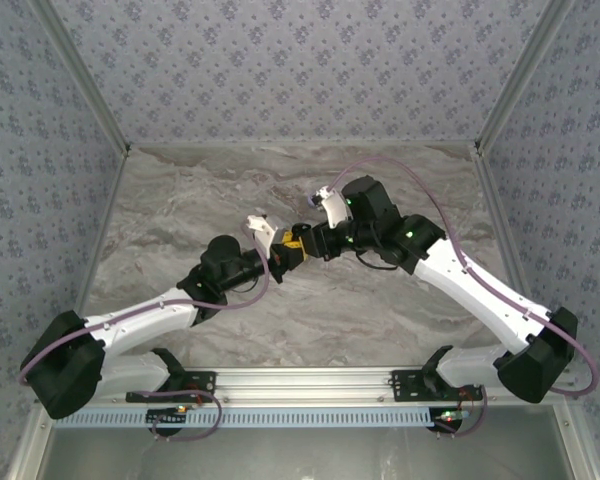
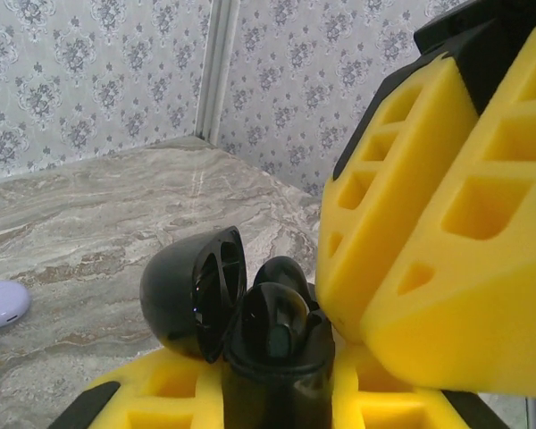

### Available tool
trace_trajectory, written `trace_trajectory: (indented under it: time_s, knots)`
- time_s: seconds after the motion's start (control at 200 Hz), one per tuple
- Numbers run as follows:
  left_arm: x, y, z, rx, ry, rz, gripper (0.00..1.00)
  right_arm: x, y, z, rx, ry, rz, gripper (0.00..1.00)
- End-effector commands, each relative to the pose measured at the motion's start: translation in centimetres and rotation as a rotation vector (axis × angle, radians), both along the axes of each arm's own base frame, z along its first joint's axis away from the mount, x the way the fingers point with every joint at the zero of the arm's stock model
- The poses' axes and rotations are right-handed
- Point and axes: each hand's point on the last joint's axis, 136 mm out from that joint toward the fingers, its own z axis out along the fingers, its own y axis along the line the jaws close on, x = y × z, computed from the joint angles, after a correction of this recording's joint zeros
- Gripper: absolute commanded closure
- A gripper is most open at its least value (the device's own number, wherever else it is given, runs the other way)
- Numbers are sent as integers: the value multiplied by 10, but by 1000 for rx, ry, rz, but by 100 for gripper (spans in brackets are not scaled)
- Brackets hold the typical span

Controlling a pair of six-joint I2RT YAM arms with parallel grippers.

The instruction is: Insert the wireless bluetooth earbuds into the charging case

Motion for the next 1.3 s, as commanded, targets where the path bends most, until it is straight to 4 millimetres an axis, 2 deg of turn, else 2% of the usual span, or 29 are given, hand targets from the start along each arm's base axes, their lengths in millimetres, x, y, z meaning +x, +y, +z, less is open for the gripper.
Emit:
trace_trajectory:
  time_s: [0.0,0.115,0.26,0.335,0.5,0.615,0.685,0.795,0.805,0.875,1.054,1.294]
  knots:
    - [-5,-7,21,-40,-39,-41,94,-1,8,14,17,-28,30,78]
    - [-4,-6,19,-36,-36,-34,94,0,9,16,18,-36,23,74]
    - [-2,-4,17,-27,-33,-15,94,6,0,21,7,-72,-31,68]
    - [-2,-3,16,-20,-33,-13,94,12,-10,24,-4,-97,-89,63]
    - [-5,-3,19,-22,-43,-27,94,21,-38,31,-4,-133,-200,62]
    - [-11,-5,26,-42,-64,-59,94,32,-61,18,-17,-79,-271,62]
    - [-16,-7,32,-64,-80,-89,94,33,-67,10,-4,-26,-263,63]
    - [-26,-12,42,-91,-106,-157,94,34,-69,7,41,18,-216,68]
    - [-27,-13,43,-92,-107,-164,94,32,-69,-6,30,46,-208,69]
    - [-33,-16,49,-101,-114,-208,94,30,-68,-11,49,72,-171,71]
    - [-48,-22,59,-133,-132,-301,94,25,-59,-13,101,113,-66,77]
    - [-51,-26,57,-124,-123,-334,94,24,-54,-13,128,134,-34,80]
